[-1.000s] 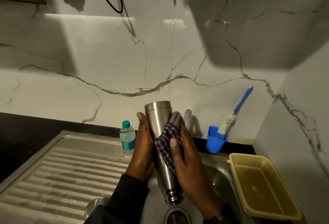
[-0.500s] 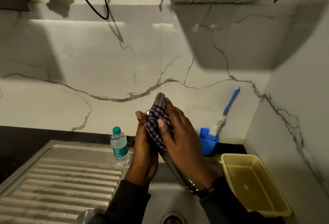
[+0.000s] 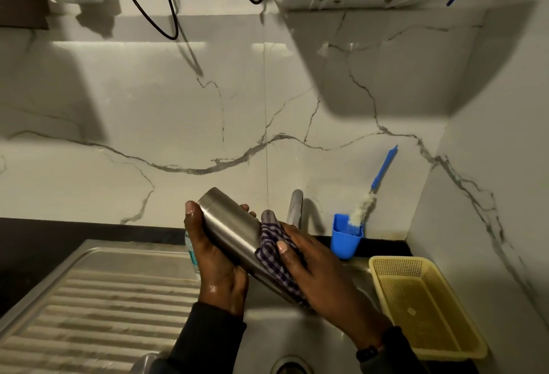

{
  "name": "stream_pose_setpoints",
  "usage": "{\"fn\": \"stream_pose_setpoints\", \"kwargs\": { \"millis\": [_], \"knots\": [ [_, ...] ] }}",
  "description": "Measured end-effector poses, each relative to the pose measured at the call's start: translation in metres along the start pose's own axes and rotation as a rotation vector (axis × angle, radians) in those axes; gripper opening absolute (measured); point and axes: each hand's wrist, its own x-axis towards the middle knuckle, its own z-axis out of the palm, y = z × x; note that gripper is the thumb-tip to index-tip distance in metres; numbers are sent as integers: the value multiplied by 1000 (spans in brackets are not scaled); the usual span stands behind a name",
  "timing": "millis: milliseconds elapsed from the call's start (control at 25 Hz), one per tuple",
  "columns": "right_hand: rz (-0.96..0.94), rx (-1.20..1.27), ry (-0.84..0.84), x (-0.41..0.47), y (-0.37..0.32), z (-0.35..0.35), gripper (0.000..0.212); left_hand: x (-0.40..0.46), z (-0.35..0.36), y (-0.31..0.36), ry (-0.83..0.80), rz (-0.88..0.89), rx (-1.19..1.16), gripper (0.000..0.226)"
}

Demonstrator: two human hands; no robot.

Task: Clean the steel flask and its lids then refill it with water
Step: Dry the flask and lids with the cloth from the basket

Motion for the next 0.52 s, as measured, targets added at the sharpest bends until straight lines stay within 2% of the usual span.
{"fn": "stream_pose_setpoints", "kwargs": {
  "millis": [80, 160, 320, 440, 520],
  "knots": [
    [35, 99, 16, -2, 4, -3, 48, 4, -3, 4, 49, 9, -22, 75],
    [31, 207, 96, -6, 6, -3, 56, 8, -3, 9, 62, 21, -71, 68],
    [-35, 338, 311, -14, 2, 3, 65, 11, 0, 19, 98, 18, -190, 69],
    [79, 499, 506, -12, -4, 12, 72, 6, -6, 10, 106, -15, -194, 77],
    [200, 668, 646, -6, -2, 12, 61, 1, -11, 6, 32, -55, -156, 86]
  ]
}}
